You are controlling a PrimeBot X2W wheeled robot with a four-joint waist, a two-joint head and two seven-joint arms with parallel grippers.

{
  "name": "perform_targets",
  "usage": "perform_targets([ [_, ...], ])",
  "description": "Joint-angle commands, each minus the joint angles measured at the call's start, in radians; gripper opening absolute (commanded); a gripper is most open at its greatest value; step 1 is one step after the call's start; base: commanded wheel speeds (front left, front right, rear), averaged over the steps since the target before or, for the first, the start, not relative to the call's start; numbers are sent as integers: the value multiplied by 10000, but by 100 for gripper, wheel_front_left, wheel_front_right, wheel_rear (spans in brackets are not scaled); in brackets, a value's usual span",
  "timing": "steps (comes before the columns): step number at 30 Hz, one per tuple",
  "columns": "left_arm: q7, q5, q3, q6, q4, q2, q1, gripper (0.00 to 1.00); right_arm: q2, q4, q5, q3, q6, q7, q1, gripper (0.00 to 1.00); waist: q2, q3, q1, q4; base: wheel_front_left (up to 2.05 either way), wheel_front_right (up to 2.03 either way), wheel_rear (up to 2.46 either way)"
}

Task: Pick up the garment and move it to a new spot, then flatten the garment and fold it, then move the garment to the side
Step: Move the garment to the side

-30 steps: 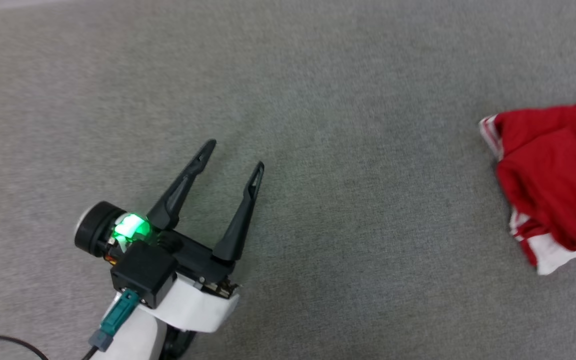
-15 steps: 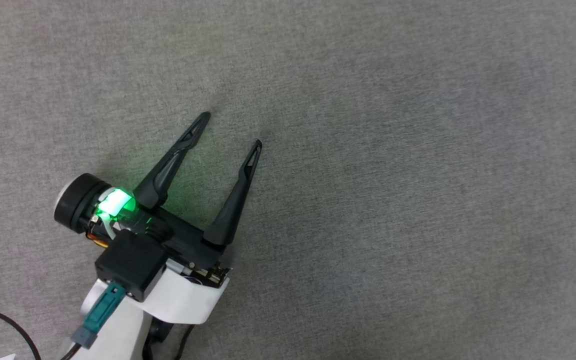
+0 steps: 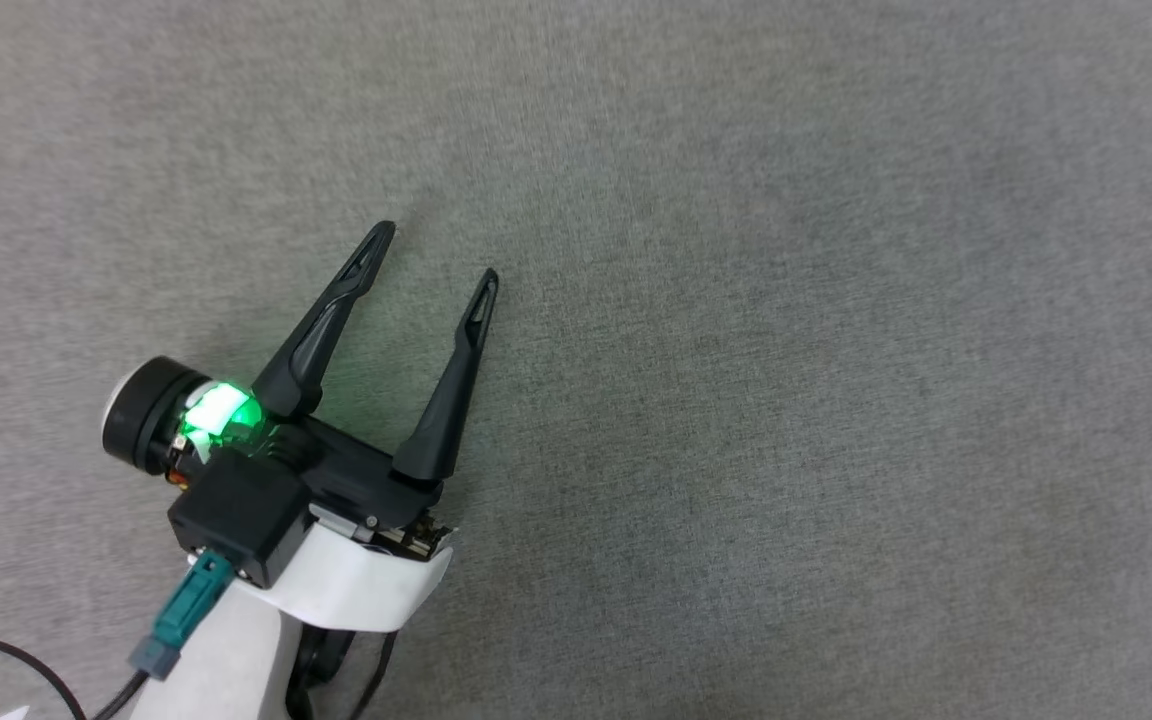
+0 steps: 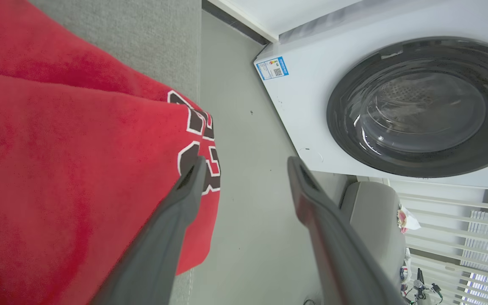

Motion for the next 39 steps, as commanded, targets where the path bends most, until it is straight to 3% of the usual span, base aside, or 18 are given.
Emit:
perform_targets([
  [1,-21,-99,163,23,48,-168,173,100,73,-183,-41,-32,-14,-54,-67,100,0,-727,-1,180,0,0,0],
  [5,-21,-157,569,23,202,-613,567,100,354,-804,377,-212,-14,-252,-13,100,0,-1749,-1,438,0,0,0],
  [9,-21,-171,1125,22,349,-916,1058,100,1160,-1667,1168,-710,-14,-877,85,100,0,-2666,-1,702,0,0,0],
  [18,-21,-65,2180,20,604,-1399,2322,100,3250,-4203,2552,-827,-11,-2283,1753,100,0,-4359,-1,1393,0,0,0],
  [24,-21,-26,2343,19,810,-1577,2979,100,4793,-5392,3112,-686,-11,-3037,3324,100,0,-5048,-1,1850,0,0,0],
  [33,-21,25,2227,19,1195,-1721,3540,100,6120,-5836,3199,-178,-11,-4299,5520,100,0,-5575,-1,2327,0,0,0],
  [39,-21,-152,2322,18,1366,-1823,3751,100,6355,-5584,3428,11,-9,-4990,6105,100,0,-5698,-1,2376,0,0,0],
])
